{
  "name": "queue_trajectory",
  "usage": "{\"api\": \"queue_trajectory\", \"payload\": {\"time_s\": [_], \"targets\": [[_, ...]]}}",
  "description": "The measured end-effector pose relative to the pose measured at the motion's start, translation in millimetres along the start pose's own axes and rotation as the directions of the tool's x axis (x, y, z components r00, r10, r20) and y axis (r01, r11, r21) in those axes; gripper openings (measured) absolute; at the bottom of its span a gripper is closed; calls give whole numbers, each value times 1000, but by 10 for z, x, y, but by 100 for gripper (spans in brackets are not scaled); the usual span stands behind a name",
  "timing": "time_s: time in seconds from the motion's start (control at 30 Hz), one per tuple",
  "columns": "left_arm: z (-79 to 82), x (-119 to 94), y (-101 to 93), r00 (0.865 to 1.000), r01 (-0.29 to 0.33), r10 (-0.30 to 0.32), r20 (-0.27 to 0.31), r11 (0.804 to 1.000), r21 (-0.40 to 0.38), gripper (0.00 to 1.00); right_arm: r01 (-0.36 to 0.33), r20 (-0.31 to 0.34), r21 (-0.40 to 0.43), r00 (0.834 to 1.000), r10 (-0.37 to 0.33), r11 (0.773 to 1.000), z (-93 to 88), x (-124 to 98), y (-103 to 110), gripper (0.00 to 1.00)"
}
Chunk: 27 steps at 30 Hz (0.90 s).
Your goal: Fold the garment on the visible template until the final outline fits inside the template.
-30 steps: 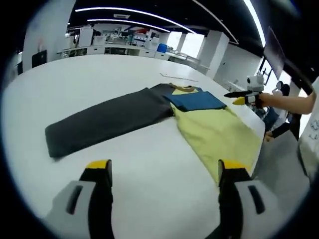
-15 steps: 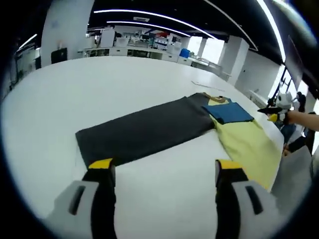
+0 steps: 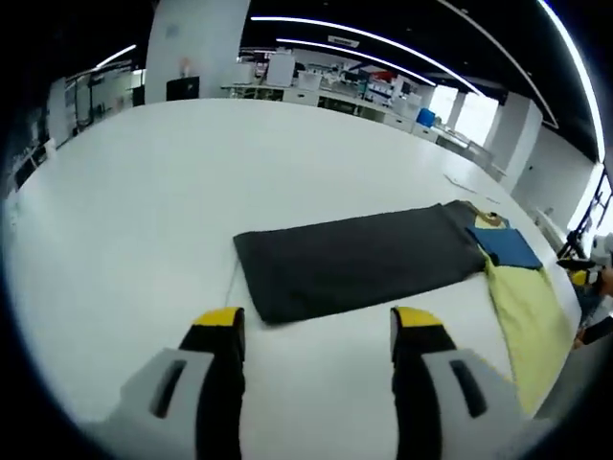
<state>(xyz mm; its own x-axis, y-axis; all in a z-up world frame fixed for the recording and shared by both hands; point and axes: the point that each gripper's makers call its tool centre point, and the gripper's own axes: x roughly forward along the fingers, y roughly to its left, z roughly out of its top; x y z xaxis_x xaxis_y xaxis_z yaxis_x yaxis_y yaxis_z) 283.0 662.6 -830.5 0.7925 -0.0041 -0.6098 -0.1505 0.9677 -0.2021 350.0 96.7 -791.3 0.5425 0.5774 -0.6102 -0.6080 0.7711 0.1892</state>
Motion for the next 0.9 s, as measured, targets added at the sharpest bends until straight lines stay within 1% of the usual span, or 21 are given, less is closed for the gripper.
{"api": "queue_trajectory", "payload": {"time_s": [0.03,0.07,0.1,0.13,0.17,0.23,0.27,0.3,0.33,0.4,0.47,0.5,0.53,0.6,0.63,0.67,0.7,0.73,0.77,0.8,0.9], "targets": [[6,12,25,1000,-12,12,1,1000,-8,50,1,-4,-2,1000,-1,1000,-9,-8,1,99],[5,31,48,1000,-30,30,-7,999,-36,48,3,-6,-2,1000,-3,1000,-17,-11,-9,99],[-16,34,42,999,-31,30,-17,997,-68,45,5,-6,-2,1000,-5,1000,-23,-11,-27,99],[64,39,67,999,-41,43,25,998,-41,41,10,-7,0,1000,-10,1000,-26,-17,-34,99],[32,31,74,999,-53,53,3,996,-77,35,10,-7,4,1000,-10,1000,-26,-21,-31,99],[40,55,166,997,-83,83,-1,989,-120,22,11,-10,8,1000,-11,1000,-41,-31,-35,99],[28,78,177,997,-77,76,-7,987,-138,16,13,-12,5,1000,-13,1000,-55,-34,-45,99],[23,115,242,997,-77,77,-10,986,-150,7,13,-17,0,1000,-13,1000,-76,-33,-50,99],[29,143,322,996,-88,88,-6,984,-153,3,14,-24,-4,1000,-14,1000,-101,-32,-52,99],[43,144,310,996,-80,85,14,976,-200,1,16,-34,-9,999,-17,1000,-144,-33,-59,99],[56,158,348,996,-79,86,24,975,-207,0,14,-40,-7,999,-15,1000,-179,-51,-45,99],[68,174,353,996,-81,91,27,961,-265,0,13,-42,-5,999,-13,1000,-196,-61,-30,99],[55,147,317,996,-82,91,24,964,-255,0,13,-45,-5,999,-13,1000,-206,-62,-27,99],[71,136,343,994,-103,110,24,978,-182,0,15,-49,-9,999,-16,1000,-227,-74,-15,99],[75,136,342,993,-110,115,18,977,-183,0,15,-50,-10,999,-15,1000,-230,-78,-6,99],[74,133,274,992,-121,125,7,976,-178,0,15,-50,-12,999,-16,1000,-230,-79,-7,99],[71,135,267,992,-126,128,1,977,-171,0,16,-47,-13,999,-17,1000,-226,-80,-13,99],[93,152,313,991,-133,134,-4,981,-138,0,17,-45,-12,999,-17,1000,-224,-80,-15,99],[106,164,324,990,-139,139,-4,982,-130,0,17,-44,-8,999,-17,1000,-225,-80,-17,99],[89,117,296,990,-137,138,-3,980,-142,0,18,-44,-5,999,-18,1000,-228,-81,-18,99],[131,148,318,990,-142,143,-9,980,-141,0,20,-46,0,999,-20,1000,-250,-96,-10,97]]}}
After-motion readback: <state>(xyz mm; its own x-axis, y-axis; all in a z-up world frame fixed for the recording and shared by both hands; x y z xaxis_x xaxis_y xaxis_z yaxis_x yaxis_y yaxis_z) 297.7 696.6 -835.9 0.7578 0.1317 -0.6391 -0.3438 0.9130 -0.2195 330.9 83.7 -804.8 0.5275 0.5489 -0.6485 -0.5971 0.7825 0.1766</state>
